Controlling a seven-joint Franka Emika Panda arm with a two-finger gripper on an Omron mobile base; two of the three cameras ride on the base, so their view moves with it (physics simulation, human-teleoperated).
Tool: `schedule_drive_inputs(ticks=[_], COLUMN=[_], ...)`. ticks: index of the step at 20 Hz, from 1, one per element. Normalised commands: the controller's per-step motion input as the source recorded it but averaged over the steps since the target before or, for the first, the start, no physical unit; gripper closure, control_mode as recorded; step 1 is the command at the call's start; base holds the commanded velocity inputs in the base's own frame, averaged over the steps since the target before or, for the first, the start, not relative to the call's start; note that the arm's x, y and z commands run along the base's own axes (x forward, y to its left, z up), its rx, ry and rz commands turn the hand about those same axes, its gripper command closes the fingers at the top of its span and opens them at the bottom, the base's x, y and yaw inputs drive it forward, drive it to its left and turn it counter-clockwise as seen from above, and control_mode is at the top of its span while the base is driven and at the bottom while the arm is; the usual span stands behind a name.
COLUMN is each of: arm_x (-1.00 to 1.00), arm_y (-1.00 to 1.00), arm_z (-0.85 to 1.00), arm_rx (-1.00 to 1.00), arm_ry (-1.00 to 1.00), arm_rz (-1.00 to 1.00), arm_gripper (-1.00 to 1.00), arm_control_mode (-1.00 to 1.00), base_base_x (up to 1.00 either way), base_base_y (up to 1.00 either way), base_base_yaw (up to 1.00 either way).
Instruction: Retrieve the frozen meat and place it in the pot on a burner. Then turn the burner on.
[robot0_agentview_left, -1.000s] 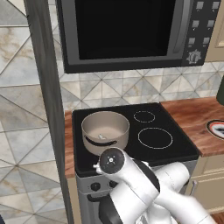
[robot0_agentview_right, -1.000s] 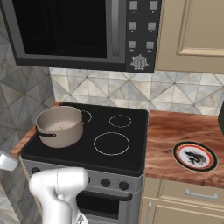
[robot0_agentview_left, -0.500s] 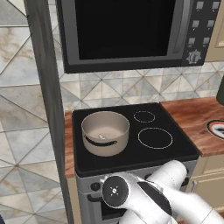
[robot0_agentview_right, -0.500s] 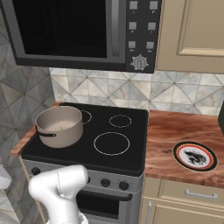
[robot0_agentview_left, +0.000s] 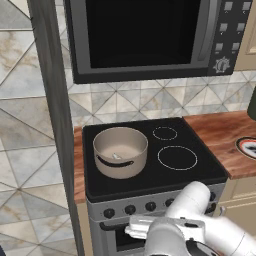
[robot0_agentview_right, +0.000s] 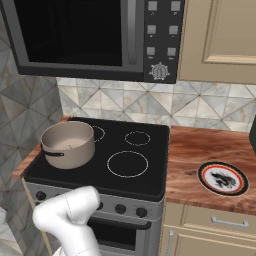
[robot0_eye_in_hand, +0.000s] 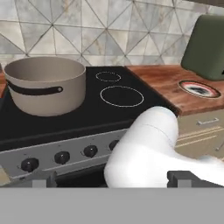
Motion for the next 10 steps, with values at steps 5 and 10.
schedule_drive_inputs(ticks=[5,10], arm_x=[0.04,0.25], arm_y=[0.14,0.12], arm_z=[-0.48,-0.75], arm_rx=[-0.07,-0.04], arm_ry=[-0.05,-0.05], arm_rz=[0.36,0.26], arm_gripper=[-1.00,-1.00], arm_control_mode=[-1.00,-1.00], base_base_x=[0.00,0.00], base_base_y=[0.00,0.00], base_base_yaw=[0.00,0.00])
